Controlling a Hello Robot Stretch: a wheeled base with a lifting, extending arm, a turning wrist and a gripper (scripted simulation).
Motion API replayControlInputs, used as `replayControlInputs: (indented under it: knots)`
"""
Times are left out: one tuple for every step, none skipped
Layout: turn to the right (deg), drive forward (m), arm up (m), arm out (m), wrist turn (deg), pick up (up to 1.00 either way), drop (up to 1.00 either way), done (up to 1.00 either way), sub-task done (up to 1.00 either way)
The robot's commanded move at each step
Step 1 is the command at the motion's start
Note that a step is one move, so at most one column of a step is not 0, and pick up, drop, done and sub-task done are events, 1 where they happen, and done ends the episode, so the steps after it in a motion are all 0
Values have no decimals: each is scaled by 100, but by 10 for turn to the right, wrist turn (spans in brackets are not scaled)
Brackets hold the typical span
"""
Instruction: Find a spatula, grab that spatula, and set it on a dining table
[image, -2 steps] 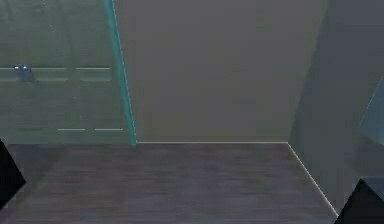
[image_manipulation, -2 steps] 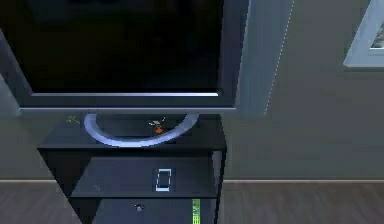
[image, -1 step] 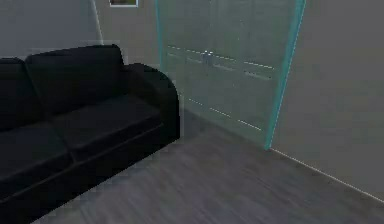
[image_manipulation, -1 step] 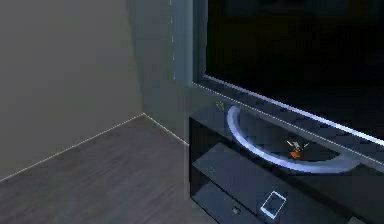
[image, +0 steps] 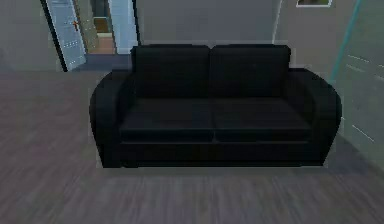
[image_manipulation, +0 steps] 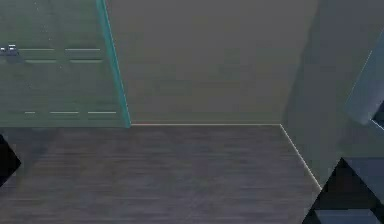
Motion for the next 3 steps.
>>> replayControlInputs:
  knots:
    - [-450,0,0,0,0,0,0,0,0]
    - [-90,0,0,0,0,0,0,0,0]
    - [0,100,0,0,0,0,0,0,0]
